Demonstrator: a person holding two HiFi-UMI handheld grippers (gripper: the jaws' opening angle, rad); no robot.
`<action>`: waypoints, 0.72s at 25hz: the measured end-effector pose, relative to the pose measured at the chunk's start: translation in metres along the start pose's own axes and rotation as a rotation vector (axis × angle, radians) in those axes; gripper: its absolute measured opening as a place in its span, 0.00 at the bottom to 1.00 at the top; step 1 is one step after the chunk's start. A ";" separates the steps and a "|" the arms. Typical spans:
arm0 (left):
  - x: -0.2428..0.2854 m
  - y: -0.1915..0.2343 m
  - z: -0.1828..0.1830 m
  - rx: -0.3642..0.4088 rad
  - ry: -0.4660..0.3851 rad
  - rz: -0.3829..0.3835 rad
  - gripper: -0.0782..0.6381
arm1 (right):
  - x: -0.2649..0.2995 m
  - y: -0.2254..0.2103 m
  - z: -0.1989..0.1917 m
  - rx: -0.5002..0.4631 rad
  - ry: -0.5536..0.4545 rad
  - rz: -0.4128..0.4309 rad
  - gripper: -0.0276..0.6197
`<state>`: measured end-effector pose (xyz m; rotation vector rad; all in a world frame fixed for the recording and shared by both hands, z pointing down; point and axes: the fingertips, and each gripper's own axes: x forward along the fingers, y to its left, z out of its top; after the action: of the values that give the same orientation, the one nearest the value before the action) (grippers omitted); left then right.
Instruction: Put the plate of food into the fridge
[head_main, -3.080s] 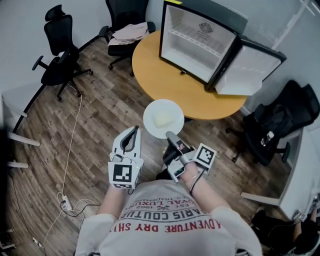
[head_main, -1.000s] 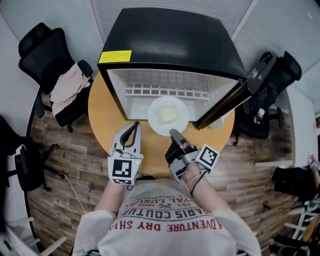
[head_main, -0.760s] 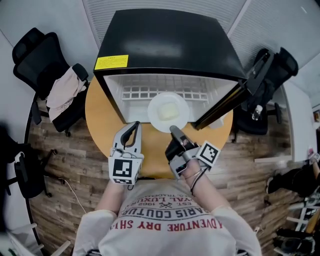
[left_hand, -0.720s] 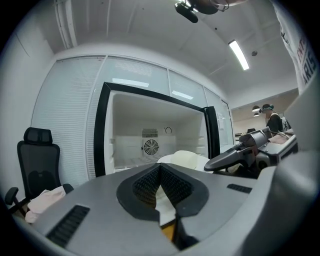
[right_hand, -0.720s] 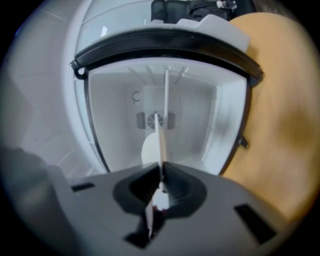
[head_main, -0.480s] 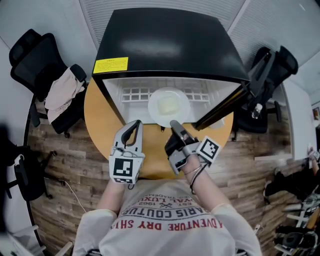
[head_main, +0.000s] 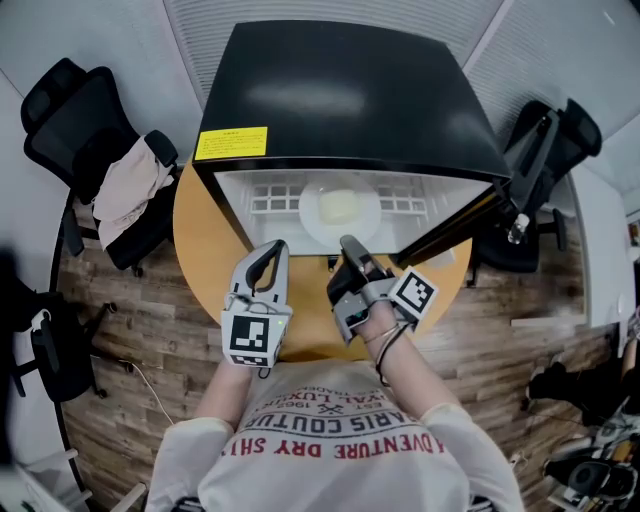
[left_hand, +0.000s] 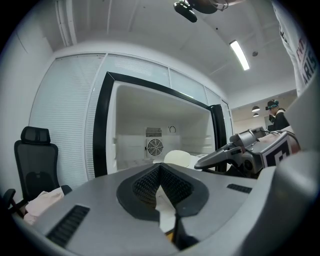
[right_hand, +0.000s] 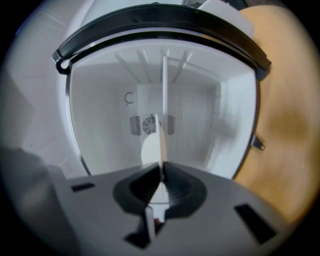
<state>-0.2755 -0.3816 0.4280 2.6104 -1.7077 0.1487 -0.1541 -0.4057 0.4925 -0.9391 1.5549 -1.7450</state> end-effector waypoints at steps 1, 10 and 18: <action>0.001 0.002 0.000 0.000 0.000 0.003 0.15 | 0.003 0.000 0.000 0.002 -0.005 -0.001 0.10; 0.009 0.012 -0.002 -0.024 0.010 0.025 0.15 | 0.024 0.003 0.009 -0.015 -0.035 -0.015 0.10; 0.012 0.020 -0.005 -0.024 0.015 0.036 0.15 | 0.042 0.010 0.016 -0.014 -0.026 0.010 0.14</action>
<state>-0.2892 -0.3996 0.4338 2.5565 -1.7410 0.1468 -0.1643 -0.4502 0.4881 -0.9555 1.5551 -1.7102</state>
